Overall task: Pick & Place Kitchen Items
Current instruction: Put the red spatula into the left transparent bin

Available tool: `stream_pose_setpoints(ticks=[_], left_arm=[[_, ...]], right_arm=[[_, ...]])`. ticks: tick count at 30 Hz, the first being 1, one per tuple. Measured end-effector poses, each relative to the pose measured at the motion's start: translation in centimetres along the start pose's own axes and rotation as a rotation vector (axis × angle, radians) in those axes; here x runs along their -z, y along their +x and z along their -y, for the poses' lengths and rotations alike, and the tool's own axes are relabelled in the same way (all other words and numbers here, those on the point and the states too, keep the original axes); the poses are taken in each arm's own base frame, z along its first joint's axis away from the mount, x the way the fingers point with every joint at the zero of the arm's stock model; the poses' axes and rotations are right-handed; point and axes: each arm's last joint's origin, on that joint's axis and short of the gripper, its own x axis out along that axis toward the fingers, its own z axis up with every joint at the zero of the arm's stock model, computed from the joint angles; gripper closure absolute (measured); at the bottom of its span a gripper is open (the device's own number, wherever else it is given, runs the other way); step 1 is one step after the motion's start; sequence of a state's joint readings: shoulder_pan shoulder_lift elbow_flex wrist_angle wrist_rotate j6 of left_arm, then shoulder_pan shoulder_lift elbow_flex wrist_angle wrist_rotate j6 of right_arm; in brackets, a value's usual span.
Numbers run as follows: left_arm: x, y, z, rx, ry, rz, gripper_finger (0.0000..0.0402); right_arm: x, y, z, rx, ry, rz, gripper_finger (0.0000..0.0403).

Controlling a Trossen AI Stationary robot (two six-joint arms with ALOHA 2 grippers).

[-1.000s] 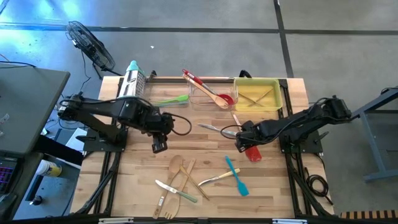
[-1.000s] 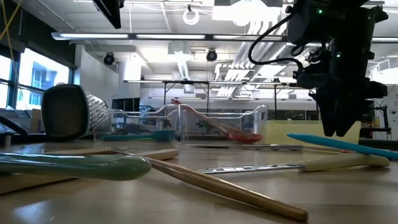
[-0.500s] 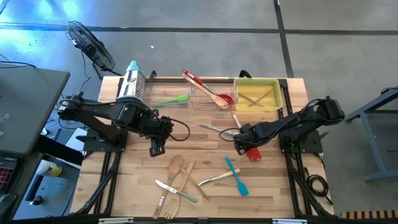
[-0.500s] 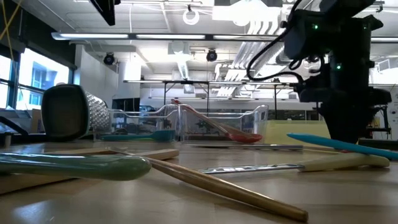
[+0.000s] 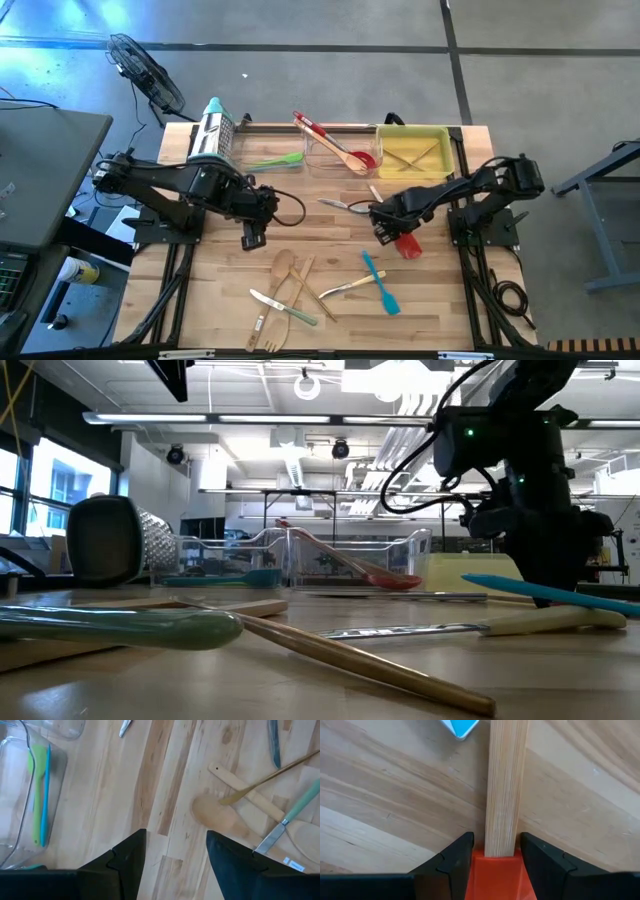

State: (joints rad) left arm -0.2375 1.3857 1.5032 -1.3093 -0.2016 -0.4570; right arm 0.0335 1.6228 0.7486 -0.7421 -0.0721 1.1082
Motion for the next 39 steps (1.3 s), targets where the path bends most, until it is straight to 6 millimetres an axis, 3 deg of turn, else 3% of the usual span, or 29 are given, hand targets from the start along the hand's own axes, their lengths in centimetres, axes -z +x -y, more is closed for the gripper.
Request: stream_pose_setpoints(ticks=[6,14,33,39], left_arm=[[0.0,0.0,0.0,0.000,-0.022,0.001,0.0201],[0.2,-0.1,0.3,-0.002,-0.032,0.004,0.0201],[0.3,-0.2,0.6,-0.010,-0.047,0.012,0.0201],[0.3,-0.2,0.6,-0.010,-0.047,0.013,0.0201]], right_arm=[[-0.2,0.0,0.1,0.004,-0.047,0.000,0.0256],[-0.2,0.0,0.1,0.006,-0.113,0.005,0.0342],[-0.1,-0.1,0.1,0.007,-0.114,-0.013,0.0342],[0.1,-1.4,-0.3,0.047,-0.130,0.017,0.0342]])
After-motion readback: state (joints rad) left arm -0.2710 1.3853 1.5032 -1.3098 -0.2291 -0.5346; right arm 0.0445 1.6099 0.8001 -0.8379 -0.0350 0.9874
